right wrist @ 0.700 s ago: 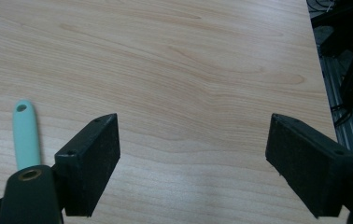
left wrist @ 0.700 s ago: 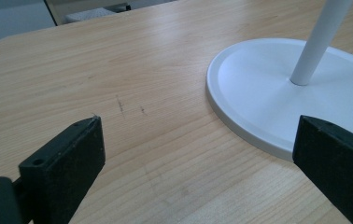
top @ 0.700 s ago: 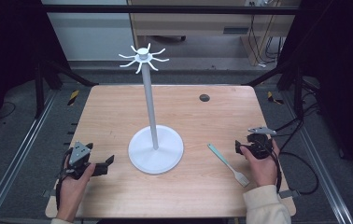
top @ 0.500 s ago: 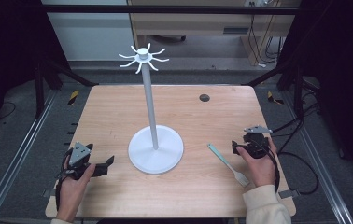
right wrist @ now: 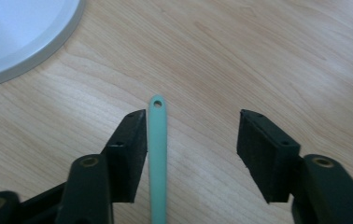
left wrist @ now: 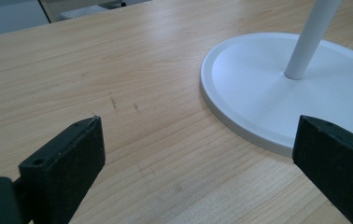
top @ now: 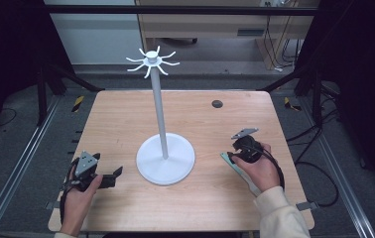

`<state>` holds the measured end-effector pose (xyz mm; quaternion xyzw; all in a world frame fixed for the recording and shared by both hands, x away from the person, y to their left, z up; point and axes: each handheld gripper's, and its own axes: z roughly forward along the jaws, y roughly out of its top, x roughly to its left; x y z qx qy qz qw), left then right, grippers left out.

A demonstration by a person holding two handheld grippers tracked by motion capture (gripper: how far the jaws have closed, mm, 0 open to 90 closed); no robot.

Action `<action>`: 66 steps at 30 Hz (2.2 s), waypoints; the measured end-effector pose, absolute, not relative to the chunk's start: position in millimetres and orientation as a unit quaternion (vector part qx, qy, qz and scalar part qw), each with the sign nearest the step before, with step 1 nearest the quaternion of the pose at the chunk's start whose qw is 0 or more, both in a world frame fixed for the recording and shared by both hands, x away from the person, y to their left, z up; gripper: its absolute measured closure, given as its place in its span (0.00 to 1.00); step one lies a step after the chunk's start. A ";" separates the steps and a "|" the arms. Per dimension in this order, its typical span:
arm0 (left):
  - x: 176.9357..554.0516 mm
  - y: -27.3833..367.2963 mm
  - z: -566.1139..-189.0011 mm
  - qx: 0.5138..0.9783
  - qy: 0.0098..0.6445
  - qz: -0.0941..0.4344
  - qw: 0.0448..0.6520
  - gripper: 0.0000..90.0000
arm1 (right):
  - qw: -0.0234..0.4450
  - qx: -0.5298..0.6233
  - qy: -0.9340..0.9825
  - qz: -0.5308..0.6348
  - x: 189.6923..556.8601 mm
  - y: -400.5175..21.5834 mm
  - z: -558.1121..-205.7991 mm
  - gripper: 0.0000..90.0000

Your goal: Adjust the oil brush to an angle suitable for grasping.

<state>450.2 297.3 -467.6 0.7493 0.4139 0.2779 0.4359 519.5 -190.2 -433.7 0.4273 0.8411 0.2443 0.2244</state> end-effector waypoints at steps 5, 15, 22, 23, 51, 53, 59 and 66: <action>450.1 297.0 -467.7 0.750 0.413 0.277 0.435 0.02 | 0.197 0.422 0.853 0.238 528.5 -186.1 -434.2 0.55; 450.4 297.3 -468.0 0.751 0.414 0.276 0.435 0.02 | 0.161 0.411 0.872 0.210 546.1 -179.5 -440.2 0.82; 450.4 295.9 -468.1 0.753 0.412 0.275 0.434 0.03 | 0.143 0.418 0.876 0.196 555.6 -179.1 -452.1 0.97; 450.4 296.0 -468.1 0.753 0.412 0.275 0.433 0.03 | 0.143 0.418 0.876 0.194 556.6 -179.2 -453.2 0.97; 450.0 295.9 -468.1 0.754 0.411 0.277 0.431 0.03 | 0.080 0.370 0.904 0.200 540.4 -155.3 -462.5 1.00; 450.3 296.0 -468.5 0.755 0.411 0.276 0.430 0.03 | 0.087 0.375 0.900 0.205 541.7 -158.8 -459.3 1.00; 450.5 295.0 -468.8 0.756 0.409 0.277 0.429 0.03 | 0.111 0.405 0.886 0.197 550.4 -169.7 -462.7 1.00; 450.5 294.8 -469.0 0.757 0.410 0.276 0.429 0.03 | 0.117 0.420 0.878 0.198 558.3 -172.7 -470.0 1.00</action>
